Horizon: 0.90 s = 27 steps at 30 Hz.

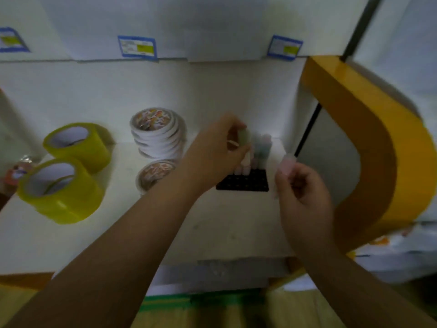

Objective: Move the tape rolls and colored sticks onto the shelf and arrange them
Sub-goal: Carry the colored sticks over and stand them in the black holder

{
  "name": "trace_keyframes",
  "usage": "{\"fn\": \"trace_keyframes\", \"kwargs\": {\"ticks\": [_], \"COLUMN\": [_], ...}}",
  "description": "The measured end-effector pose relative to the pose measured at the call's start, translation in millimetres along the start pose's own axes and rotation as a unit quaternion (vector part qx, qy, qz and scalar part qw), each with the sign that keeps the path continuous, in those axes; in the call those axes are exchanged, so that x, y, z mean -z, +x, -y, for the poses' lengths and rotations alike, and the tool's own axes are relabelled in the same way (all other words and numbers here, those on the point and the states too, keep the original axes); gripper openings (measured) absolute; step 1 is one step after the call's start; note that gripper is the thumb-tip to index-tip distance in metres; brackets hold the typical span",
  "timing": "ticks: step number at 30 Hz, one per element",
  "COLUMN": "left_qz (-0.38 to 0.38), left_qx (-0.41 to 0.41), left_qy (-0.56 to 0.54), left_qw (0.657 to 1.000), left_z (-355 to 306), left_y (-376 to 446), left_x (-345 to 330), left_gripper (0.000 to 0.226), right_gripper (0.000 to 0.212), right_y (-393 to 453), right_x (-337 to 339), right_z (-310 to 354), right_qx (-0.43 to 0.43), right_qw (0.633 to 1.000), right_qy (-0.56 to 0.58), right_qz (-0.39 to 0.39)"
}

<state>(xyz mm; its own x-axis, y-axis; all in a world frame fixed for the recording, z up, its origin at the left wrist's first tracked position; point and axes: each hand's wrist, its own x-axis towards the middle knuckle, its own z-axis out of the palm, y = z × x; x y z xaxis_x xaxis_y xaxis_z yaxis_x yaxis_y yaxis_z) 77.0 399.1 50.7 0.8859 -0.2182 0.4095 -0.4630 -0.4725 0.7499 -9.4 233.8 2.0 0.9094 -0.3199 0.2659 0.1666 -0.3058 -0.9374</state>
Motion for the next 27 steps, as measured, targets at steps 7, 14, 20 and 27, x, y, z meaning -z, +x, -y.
{"fn": "trace_keyframes", "kwargs": {"ticks": [7, 14, 20, 27], "left_qz": [0.195, 0.136, 0.128, 0.117], "left_qx": [0.033, -0.205, -0.218, -0.246], "left_qy": [0.046, 0.2, 0.208, 0.185], "left_qw": [0.979, 0.948, 0.945, 0.944], "left_z": [8.1, 52.3, 55.5, 55.9], "left_y": [50.0, 52.6, 56.1, 47.4], "left_x": [-39.4, -52.2, -52.3, -48.0], "left_gripper": [0.009, 0.022, 0.018, 0.021], "right_gripper": [0.013, 0.008, 0.009, 0.015], "right_y": [-10.5, -15.4, -7.5, 26.5], "right_x": [14.9, 21.6, 21.9, 9.1], "right_z": [2.6, -2.0, -6.6, -22.5], "right_qx": [-0.04, -0.065, -0.06, -0.022], "right_qw": [0.999, 0.996, 0.996, 0.993], "right_qy": [0.0, 0.027, -0.016, -0.089], "right_qz": [-0.024, -0.052, -0.068, -0.075]}}
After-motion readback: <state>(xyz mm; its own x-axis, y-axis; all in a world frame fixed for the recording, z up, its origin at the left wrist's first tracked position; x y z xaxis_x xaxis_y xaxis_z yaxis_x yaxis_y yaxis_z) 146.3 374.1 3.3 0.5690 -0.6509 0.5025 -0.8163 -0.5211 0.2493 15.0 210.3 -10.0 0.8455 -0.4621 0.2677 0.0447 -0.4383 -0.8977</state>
